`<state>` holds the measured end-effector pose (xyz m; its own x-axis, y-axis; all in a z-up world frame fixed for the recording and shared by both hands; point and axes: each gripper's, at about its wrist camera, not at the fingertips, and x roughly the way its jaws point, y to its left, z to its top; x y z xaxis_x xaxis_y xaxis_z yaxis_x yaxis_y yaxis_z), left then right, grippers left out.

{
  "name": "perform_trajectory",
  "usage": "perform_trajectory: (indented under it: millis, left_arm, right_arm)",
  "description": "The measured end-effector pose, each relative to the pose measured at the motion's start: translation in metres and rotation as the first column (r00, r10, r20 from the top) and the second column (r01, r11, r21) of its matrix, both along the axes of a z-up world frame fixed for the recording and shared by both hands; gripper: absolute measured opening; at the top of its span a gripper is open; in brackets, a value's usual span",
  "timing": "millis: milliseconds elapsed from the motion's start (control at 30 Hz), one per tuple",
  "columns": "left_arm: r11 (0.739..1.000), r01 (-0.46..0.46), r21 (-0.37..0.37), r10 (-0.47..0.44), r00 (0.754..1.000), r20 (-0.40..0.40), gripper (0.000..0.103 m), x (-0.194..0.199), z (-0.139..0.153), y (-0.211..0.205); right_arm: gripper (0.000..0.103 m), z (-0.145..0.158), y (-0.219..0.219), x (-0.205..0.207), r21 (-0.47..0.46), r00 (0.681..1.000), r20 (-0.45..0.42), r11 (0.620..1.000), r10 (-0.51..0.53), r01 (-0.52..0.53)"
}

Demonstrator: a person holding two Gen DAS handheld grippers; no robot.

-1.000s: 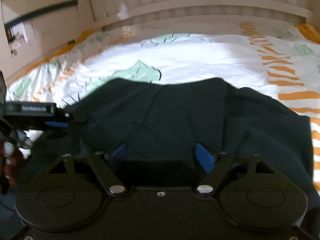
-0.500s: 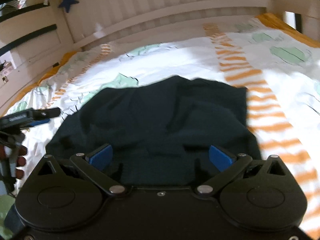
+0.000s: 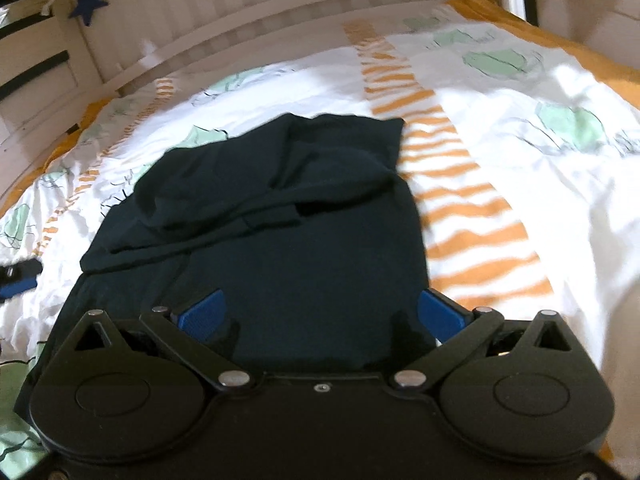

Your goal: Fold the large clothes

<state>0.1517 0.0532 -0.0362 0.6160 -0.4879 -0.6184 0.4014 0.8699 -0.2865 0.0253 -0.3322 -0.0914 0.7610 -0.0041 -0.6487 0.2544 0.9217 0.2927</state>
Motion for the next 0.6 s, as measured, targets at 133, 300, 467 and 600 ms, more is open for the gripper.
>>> perform_trajectory:
  millis: [133,300,467,600]
  left_arm:
    - [0.999,-0.038,0.030,0.040,0.997,-0.063,0.103,-0.008,-0.014,0.016]
    - [0.996,-0.078,0.030,0.082,0.989,-0.126,0.103,-0.016,-0.020,0.039]
    - [0.996,-0.067,0.063,0.078,0.977,-0.197,0.103,-0.024,-0.028,0.045]
    - [0.995,-0.037,0.095,0.059,0.971,-0.232,0.103,-0.031,-0.035,0.045]
  right_arm:
    - [0.103,-0.009,-0.003,-0.012,0.034,0.999,-0.049,0.999,-0.017,0.018]
    - [0.103,-0.025,-0.007,-0.025,0.109,0.993,-0.118,0.994,-0.016,0.029]
    - [0.103,-0.038,-0.010,-0.042,0.186,0.989,-0.149,0.982,-0.015,0.043]
    - [0.103,-0.037,-0.015,-0.053,0.242,0.991,-0.135,0.969,-0.019,0.051]
